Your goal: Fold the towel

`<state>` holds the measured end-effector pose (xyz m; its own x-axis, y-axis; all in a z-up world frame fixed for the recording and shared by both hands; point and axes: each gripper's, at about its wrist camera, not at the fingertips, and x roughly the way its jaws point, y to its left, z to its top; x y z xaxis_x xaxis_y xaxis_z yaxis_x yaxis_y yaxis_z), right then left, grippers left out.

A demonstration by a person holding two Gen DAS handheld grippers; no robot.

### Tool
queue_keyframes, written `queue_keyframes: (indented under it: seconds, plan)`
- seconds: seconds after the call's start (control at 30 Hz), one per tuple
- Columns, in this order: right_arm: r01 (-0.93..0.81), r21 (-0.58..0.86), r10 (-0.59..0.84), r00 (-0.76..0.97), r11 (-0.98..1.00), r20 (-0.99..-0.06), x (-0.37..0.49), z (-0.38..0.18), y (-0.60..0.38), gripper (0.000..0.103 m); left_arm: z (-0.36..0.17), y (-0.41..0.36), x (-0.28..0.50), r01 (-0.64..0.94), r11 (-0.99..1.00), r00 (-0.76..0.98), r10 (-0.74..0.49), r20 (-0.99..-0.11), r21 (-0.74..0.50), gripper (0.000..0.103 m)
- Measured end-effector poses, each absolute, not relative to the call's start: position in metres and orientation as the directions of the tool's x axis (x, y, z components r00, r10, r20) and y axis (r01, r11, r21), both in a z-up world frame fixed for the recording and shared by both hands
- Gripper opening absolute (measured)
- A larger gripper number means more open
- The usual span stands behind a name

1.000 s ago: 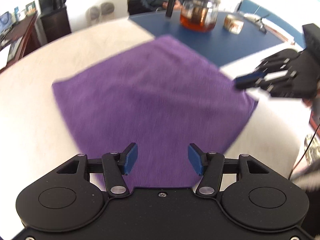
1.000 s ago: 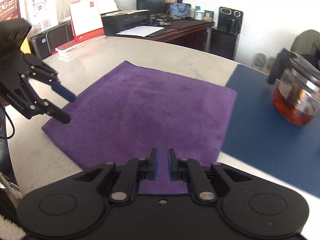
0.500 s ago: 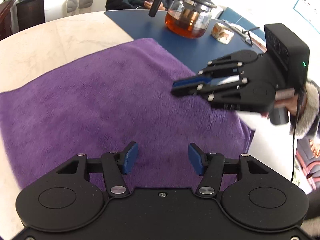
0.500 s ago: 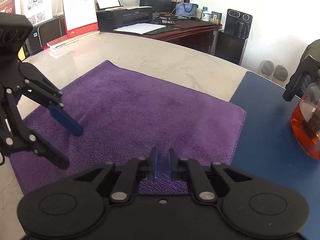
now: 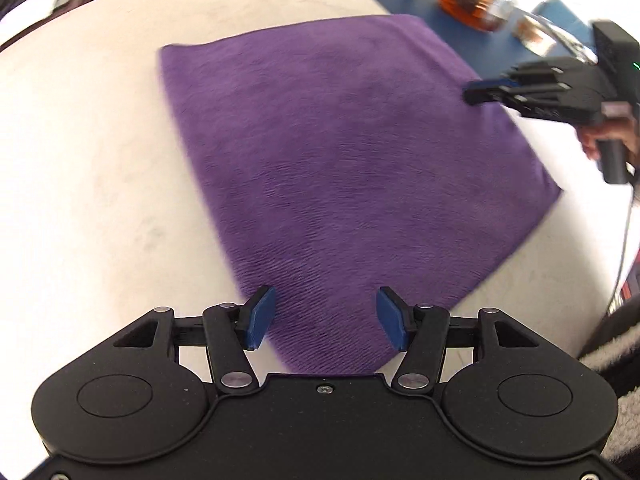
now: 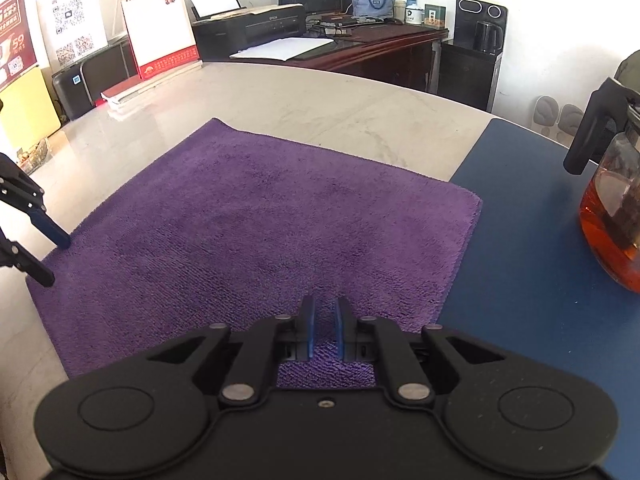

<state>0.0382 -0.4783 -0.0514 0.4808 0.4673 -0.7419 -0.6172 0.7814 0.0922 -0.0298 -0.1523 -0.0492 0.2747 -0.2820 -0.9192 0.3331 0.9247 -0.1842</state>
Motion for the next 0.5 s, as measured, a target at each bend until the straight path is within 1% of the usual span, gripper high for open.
queue_keyframes:
  seconds: [0.1,0.17,0.27,0.33,0.43,0.5]
  plan:
    - [-0.625,0.129,0.509,0.479,0.77,-0.715,0.051,-0.042,-0.472,0.01,-0.037,-0.153,-0.005,0.332,0.929,0.348,-0.283,-0.893,-0.165,0.056]
    - [-0.65,0.155,0.553,0.468,0.744,-0.69,0.064,-0.041,-0.458,0.01,-0.043,-0.168,0.025,0.343,0.93,0.382,-0.269,-0.884,-0.135,0.056]
    - [-0.723,0.151,0.602,0.42,0.674,-0.679,0.082,-0.05,-0.421,0.01,-0.052,-0.189,0.069,0.357,0.93,0.432,-0.248,-0.867,-0.088,0.056]
    - [-0.749,0.17,0.625,0.379,0.64,-0.682,0.09,-0.058,-0.406,0.01,-0.061,-0.196,0.091,0.353,0.932,0.448,-0.242,-0.861,-0.079,0.056]
    - [-0.765,0.102,0.592,0.399,0.636,-0.7,0.097,-0.065,-0.403,0.01,-0.076,-0.193,0.113,0.323,0.945,0.47,-0.213,-0.856,-0.058,0.055]
    - [-0.724,0.103,0.568,0.436,0.682,-0.698,0.107,-0.067,-0.422,0.01,-0.08,-0.183,0.115,0.307,0.95,0.483,-0.202,-0.852,-0.052,0.055]
